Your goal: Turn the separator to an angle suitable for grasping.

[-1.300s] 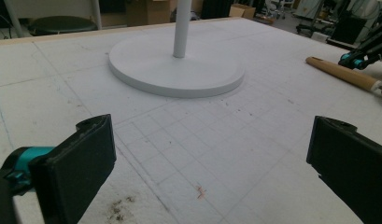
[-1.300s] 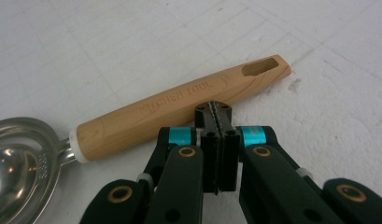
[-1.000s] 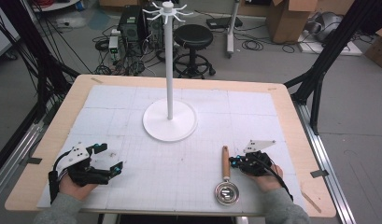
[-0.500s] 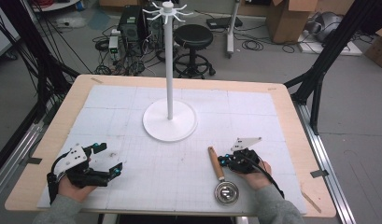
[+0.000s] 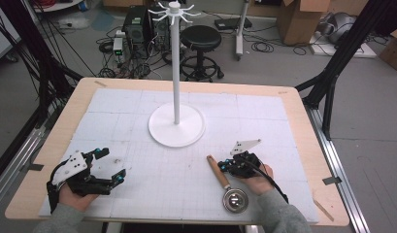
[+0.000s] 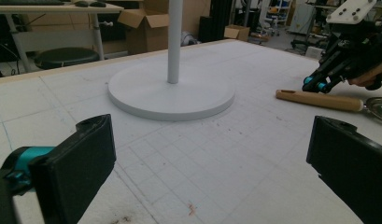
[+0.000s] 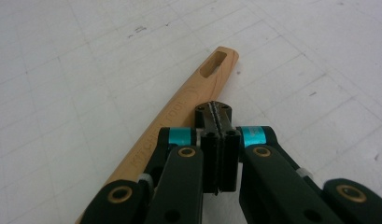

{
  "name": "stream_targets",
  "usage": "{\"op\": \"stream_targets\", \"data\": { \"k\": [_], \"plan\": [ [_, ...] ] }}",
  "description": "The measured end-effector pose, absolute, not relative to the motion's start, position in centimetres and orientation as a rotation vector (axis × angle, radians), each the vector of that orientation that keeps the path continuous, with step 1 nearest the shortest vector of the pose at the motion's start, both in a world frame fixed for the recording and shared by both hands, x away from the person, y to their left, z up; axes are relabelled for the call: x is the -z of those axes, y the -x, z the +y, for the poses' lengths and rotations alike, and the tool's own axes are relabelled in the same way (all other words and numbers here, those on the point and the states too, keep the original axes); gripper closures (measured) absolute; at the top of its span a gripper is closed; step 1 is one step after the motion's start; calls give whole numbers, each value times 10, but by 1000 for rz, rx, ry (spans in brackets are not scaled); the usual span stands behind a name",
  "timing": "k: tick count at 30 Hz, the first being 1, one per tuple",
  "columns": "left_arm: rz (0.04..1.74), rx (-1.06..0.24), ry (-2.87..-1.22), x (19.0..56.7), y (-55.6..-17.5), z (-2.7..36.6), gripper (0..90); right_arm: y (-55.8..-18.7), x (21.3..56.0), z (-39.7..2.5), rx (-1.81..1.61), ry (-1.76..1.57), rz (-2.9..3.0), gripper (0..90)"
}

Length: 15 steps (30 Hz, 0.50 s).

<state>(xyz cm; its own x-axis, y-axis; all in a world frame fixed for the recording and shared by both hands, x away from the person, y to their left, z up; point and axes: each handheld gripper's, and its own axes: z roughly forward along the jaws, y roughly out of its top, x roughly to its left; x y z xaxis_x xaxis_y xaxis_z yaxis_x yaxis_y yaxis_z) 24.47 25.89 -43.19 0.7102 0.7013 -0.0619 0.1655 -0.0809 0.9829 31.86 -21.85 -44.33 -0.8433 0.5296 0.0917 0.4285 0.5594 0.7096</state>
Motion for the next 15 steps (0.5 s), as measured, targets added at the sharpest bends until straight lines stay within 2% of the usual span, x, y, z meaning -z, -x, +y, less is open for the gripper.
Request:
{"op": "stream_targets", "data": {
  "k": [15],
  "plan": [
    [730, -492, -1605, 431, -245, 259, 18, -323, 442, -202, -1147, -780, 2707, 900]
  ]
}}
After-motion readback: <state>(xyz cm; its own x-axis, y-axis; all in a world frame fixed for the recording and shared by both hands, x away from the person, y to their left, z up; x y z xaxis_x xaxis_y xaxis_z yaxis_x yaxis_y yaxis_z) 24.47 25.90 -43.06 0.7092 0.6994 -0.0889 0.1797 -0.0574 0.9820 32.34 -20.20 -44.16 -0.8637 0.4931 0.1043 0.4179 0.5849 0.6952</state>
